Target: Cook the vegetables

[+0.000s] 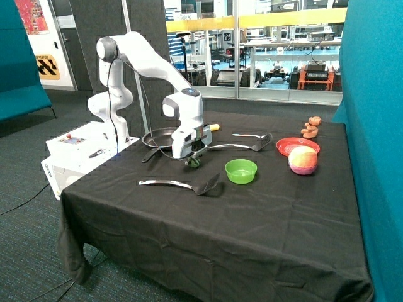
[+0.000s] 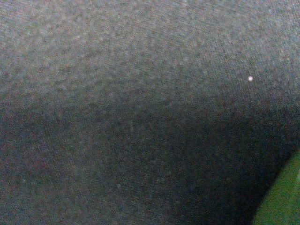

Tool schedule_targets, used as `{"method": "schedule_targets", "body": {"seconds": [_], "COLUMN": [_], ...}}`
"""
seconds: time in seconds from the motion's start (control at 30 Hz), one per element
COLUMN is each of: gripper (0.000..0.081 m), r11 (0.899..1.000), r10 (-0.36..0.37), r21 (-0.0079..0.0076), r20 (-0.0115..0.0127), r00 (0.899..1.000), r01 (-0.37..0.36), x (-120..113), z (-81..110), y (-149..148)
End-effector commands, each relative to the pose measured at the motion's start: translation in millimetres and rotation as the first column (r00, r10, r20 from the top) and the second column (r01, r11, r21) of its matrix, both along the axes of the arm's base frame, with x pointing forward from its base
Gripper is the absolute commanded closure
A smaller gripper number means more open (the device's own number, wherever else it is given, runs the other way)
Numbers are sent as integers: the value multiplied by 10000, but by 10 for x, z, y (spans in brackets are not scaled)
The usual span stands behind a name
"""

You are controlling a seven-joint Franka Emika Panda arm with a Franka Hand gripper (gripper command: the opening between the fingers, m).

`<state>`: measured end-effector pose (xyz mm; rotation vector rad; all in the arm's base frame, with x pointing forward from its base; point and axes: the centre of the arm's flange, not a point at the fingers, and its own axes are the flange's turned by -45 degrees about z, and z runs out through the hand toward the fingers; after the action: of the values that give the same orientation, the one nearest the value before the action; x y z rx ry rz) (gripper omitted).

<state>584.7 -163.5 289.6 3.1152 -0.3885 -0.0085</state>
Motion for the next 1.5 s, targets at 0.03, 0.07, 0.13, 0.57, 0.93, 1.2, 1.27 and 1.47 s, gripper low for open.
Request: {"method": "schedule_targets", "body": {"seconds": [0.03,0.07,0.13,0.57,0.93,1.2,1.27,1.47], "gripper": [446,570,748,808,808,808,808,808], "r11": [10000,10000,10000,9999,10000,9988,9984,9943], "r10": [-23,-51,-82,-129,31,495,573,1064], "r21": [15,15,15,15,15,15,15,15], "r20": [56,56,56,56,56,56,56,56], "r00": [10000,10000,10000,9999,10000,9988,9983,9943], "r01": [23,51,82,129,-31,-495,-573,-1064], "x": [-63,-69,-75,-88,-91,-116,-119,-130], "z": [-30,-27,-23,-24,-40,64,101,315], "y": [-13,-15,-18,-10,20,89,108,212]}}
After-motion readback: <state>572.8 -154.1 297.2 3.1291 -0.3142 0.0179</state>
